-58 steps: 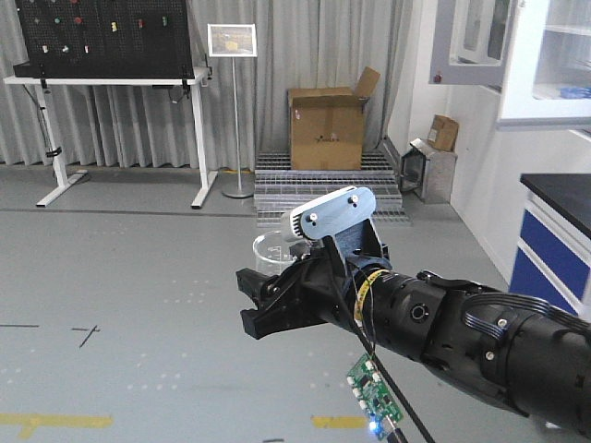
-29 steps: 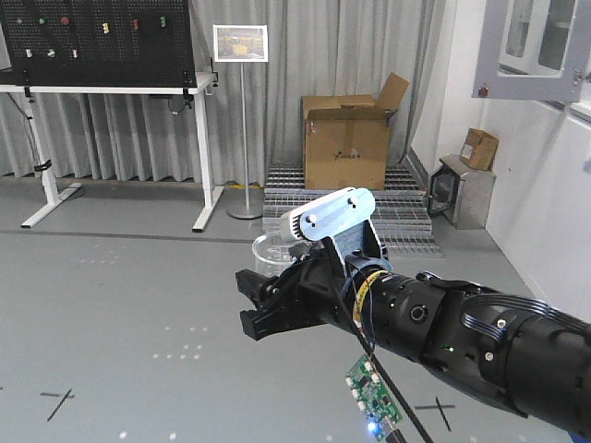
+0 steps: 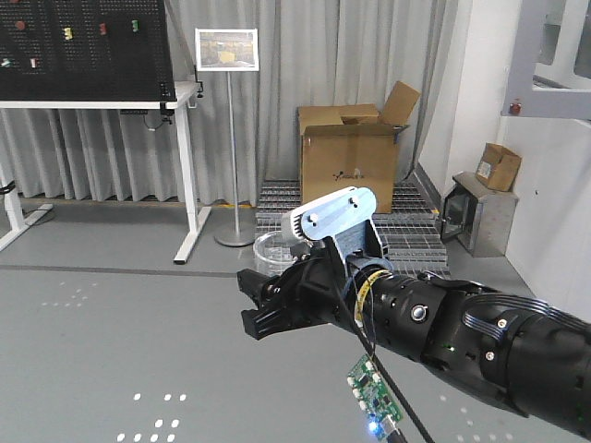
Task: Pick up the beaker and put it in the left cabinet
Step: 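Hold the beaker in the right gripper while the base drives to the cabinet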
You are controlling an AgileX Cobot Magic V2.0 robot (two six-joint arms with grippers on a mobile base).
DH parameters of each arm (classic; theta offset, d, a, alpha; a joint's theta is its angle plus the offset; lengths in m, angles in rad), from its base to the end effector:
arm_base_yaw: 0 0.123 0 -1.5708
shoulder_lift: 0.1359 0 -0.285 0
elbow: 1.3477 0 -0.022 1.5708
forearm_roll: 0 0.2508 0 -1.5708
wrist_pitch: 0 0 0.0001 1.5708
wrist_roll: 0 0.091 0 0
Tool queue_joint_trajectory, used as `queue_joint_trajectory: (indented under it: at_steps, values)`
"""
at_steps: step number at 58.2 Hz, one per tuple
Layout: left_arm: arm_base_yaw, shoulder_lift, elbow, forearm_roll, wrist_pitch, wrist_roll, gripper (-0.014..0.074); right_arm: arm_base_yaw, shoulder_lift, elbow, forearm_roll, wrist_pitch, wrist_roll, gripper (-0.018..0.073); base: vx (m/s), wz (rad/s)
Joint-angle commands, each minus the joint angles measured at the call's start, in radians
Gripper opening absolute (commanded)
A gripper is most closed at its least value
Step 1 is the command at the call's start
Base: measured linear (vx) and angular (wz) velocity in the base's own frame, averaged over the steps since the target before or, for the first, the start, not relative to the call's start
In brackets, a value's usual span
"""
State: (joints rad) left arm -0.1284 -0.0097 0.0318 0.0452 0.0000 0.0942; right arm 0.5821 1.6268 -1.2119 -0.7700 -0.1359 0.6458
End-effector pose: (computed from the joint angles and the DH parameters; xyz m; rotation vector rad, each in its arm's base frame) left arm 0.0564 -0.0073 0.2030 0.2010 1.4922 0.0088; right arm 0.3187 0.2199 0.3222 -0.6887 1.6835 0.4140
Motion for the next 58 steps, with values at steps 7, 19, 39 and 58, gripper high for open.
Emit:
queue_joint_trajectory:
  at_steps: [7,19,39,58]
  values:
    - [-0.001,-0.019,0.016,-0.003,-0.075,-0.003,0.0001,-0.002,-0.037,-0.034,0.008,-0.061,-0.001,-0.0009,0.72,-0.03]
    - [-0.001,-0.019,0.016,-0.003,-0.075,-0.003,0.0001,-0.002,-0.037,-0.034,0.008,-0.065,-0.001,-0.0009,0.72,0.0]
    - [-0.001,-0.019,0.016,-0.003,-0.075,-0.003,0.0001,-0.002,-0.037,-0.034,0.008,-0.064,-0.001,-0.0009,0.66,-0.03]
    - [-0.001,-0.019,0.016,-0.003,-0.075,-0.003,0.0001,-0.002,-0.037,-0.034,0.008,-0.064,-0.001,-0.0009,0.59,-0.05]
